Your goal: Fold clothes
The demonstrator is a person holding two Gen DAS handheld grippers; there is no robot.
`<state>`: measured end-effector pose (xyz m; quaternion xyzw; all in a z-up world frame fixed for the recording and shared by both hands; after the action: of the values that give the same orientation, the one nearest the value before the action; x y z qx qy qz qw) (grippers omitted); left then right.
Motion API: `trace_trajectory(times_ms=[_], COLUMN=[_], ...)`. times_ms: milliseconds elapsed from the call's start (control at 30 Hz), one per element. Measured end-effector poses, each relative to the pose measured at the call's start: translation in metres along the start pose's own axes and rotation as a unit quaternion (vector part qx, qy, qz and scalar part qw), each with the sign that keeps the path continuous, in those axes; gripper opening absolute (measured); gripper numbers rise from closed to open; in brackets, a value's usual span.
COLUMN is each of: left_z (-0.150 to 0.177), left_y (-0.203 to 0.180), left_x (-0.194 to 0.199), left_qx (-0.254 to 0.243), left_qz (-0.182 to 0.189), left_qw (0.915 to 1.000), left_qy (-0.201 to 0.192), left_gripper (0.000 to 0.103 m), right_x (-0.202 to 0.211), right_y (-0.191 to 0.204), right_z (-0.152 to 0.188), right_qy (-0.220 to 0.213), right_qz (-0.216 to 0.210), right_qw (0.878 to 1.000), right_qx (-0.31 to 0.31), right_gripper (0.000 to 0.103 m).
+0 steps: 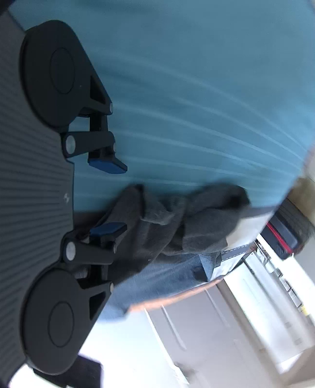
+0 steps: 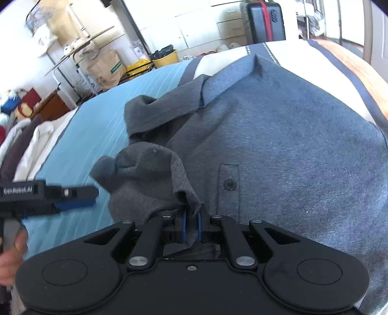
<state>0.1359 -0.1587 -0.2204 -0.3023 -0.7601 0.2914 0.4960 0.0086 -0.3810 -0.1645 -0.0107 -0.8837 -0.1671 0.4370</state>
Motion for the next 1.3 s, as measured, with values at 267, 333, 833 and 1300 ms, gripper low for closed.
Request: trace_trajectory(times_ms=[267, 333, 833, 1300], left_z=[-0.004, 0.0, -0.026, -0.047], left_y=[-0.01, -0.018, -0.044, 0.042], left_x=[-0.008, -0.018, 0.076, 0.084], left_qx=[-0.067, -0.128, -0.241, -0.065], left_qz=[-0.039, -0.074, -0.239, -0.265], left_qw=[0.9952, 0.9876, 0.9062, 0.9586], left_qy=[-0.06, -0.052, -0.252, -0.081], left_gripper=[0.052, 0.049, 0.0, 0.008], right_x=[-0.013, -0.015, -0.009, 0.006], right_y=[-0.013, -0.014, 0.021, 0.046], right_z=[0.006, 0.006, 0.015, 0.028], right_qy=[0.021, 0.025, 0.088, 0.11], right_qz=[-0.032, -0.037, -0.173, -0.169], right_qw=[0.998, 0.997, 0.981, 0.973], right_qx=[-0.054, -0.058, 0.021, 0.114], right_gripper=[0.01, 0.011, 0.053, 0.053])
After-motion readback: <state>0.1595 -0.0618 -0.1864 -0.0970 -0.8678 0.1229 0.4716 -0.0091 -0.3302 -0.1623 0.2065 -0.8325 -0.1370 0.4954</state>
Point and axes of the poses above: each gripper's, at about its wrist camera, not at the fingertips, and x roughly against the way its jaws point, y to its left, z to its underside, the point moved 5 cm from there along -x, roughly the way its jaws point, and after that the axes turned 5 degrees about z, right-handed, at the moved point
